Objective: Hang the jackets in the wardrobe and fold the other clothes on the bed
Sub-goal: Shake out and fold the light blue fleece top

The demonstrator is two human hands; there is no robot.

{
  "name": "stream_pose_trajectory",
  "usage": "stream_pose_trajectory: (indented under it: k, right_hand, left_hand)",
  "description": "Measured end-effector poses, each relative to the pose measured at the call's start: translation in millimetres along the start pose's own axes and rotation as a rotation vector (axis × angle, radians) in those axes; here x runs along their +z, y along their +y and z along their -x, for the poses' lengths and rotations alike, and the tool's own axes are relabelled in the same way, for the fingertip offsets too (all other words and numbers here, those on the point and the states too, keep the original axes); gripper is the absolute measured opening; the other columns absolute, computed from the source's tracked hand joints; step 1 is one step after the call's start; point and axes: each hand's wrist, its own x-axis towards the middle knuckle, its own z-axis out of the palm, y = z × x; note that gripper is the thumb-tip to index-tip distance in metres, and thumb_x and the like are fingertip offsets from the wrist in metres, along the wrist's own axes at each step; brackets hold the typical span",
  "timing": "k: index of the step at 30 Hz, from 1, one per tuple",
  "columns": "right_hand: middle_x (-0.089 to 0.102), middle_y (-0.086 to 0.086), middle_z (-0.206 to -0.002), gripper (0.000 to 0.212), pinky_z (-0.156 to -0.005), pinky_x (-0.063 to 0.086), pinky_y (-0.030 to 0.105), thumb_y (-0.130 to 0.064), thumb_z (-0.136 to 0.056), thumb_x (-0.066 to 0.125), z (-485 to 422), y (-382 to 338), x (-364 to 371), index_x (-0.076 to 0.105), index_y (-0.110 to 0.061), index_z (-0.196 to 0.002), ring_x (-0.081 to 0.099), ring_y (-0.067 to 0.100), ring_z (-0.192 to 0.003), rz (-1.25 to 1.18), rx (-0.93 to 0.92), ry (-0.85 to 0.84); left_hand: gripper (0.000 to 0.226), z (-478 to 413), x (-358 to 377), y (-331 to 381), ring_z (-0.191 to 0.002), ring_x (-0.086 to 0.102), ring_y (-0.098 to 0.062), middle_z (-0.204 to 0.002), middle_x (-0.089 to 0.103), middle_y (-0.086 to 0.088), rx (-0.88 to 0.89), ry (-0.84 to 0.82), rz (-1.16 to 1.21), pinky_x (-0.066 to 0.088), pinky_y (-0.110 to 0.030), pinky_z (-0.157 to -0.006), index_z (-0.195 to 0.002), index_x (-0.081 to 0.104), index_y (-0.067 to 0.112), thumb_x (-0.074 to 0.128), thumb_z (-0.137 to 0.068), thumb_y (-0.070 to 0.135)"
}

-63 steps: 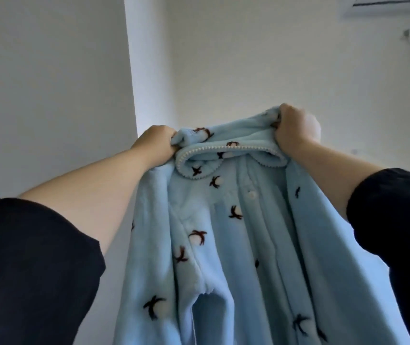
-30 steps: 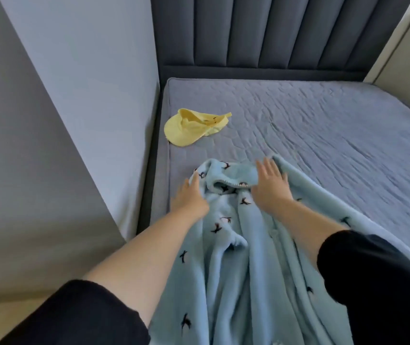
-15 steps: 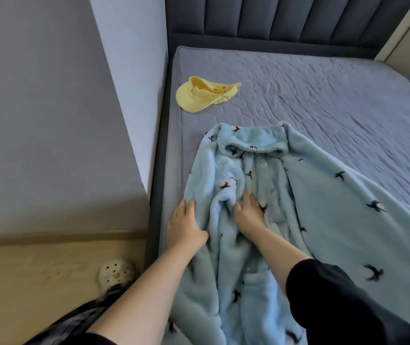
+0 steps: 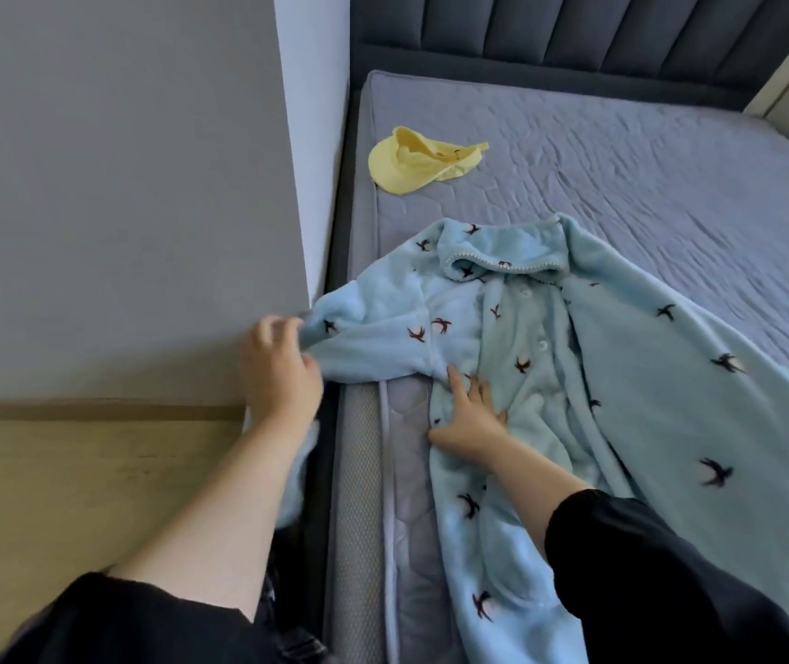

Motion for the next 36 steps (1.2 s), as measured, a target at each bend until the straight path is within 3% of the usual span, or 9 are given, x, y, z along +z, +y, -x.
stream_pose_trajectory:
  k: [2,5,9,12,16,20,26,33,36]
  right_hand:
    - [-0.003,0.006,-0.159,0.109,-0.114,0.014,0.052,-0.040,-0.075,0.062,3.9,-2.9,-1.8,-0.018,-0.030,-0.148,-0.003,0.024,-0.147,-0.027,-0.001,0.016]
    - [0.039,0.013,-0.140,0.102,-0.096,0.041,0.038,-0.036,-0.074,0.067,8.1,-3.8,-6.8,0.001,-0.019,-0.149,0.042,0.030,-0.128,-0.111,0.050,0.126]
    - [0.052,0.001,-0.077,0.017,-0.054,0.036,0.026,-0.018,-0.078,0.062,16.1,5.1,-14.0,0.048,-0.010,-0.084,0.055,0.022,-0.074,-0.160,0.086,0.175]
    - [0.050,-0.003,-0.064,0.016,-0.050,0.034,0.020,-0.012,-0.079,0.064,24.1,8.9,-14.7,0.052,-0.016,-0.070,0.047,0.010,-0.056,-0.430,-0.040,0.159]
    - [0.067,-0.007,-0.114,0.028,-0.082,0.038,0.004,-0.020,-0.090,0.059,38.8,5.0,-15.5,0.068,-0.022,-0.116,0.058,-0.002,-0.101,-0.354,-0.227,-0.077]
    - [0.042,0.012,-0.141,0.053,-0.107,0.030,0.031,-0.009,-0.088,0.045,31.7,13.4,-3.3,0.042,-0.013,-0.141,0.035,0.028,-0.131,-0.132,-0.097,0.216]
    - [0.040,0.005,-0.148,0.066,-0.112,0.026,0.023,0.012,-0.083,0.035,19.3,35.0,0.1,0.039,-0.015,-0.144,0.035,0.018,-0.137,-0.635,0.051,0.057]
    - [0.033,0.004,-0.151,0.076,-0.095,0.018,0.004,0.015,-0.079,0.033,4.3,30.0,3.5,0.032,-0.019,-0.147,0.026,0.017,-0.141,-0.510,0.076,0.029]
    - [0.034,0.003,-0.150,0.078,-0.094,0.019,0.002,0.014,-0.079,0.033,0.6,35.3,4.5,0.032,-0.021,-0.148,0.027,0.017,-0.141,-0.490,0.077,0.027]
  left_hand:
    - [0.009,19.7,13.6,12.8,-0.093,0.056,-0.031,-0.098,0.055,-0.008,-0.001,-0.344,-0.003,0.044,-0.037,-0.071,-0.091,0.061,0.015,0.055,-0.084,0.015]
    - [0.027,53.9,34.3,35.5,-0.073,0.060,-0.028,-0.071,0.057,-0.003,0.019,-0.800,0.041,0.036,-0.027,-0.056,-0.062,0.050,0.017,0.050,-0.089,0.024]
    - [0.024,76.7,46.7,50.7,-0.043,0.061,-0.018,-0.062,0.065,-0.005,-0.198,-1.159,0.159,0.042,-0.019,-0.040,-0.073,0.058,0.012,0.046,-0.092,0.021]
    - [0.027,75.6,45.1,53.6,-0.044,0.061,-0.019,-0.062,0.064,-0.007,-0.445,-1.115,0.325,0.045,-0.021,-0.040,-0.080,0.060,0.010,0.038,-0.095,0.015]
    - [0.036,69.2,41.6,55.0,-0.056,0.067,-0.025,-0.067,0.067,-0.013,-0.754,-1.039,0.585,0.052,-0.026,-0.053,-0.089,0.057,0.010,0.032,-0.102,0.031]
    - [0.033,69.7,48.9,73.4,-0.062,0.065,-0.024,-0.069,0.066,-0.008,-0.703,-0.934,0.650,0.057,-0.038,-0.063,-0.079,0.058,0.012,0.051,-0.092,0.041]
    - [0.024,72.6,79.4,77.4,-0.082,0.067,-0.037,-0.081,0.068,-0.022,-0.591,-0.875,0.532,0.056,-0.050,-0.075,-0.080,0.067,-0.004,0.061,-0.082,0.019]
    - [0.023,73.7,92.6,68.9,-0.070,0.066,-0.035,-0.068,0.063,-0.016,-0.697,-0.825,0.558,0.058,-0.040,-0.061,-0.076,0.066,-0.005,0.054,-0.082,0.014]
    - [0.023,86.4,87.3,74.7,-0.061,0.050,-0.025,-0.060,0.053,0.000,-0.528,-0.680,0.415,0.029,-0.030,-0.045,-0.069,0.057,0.006,0.053,-0.084,0.021]
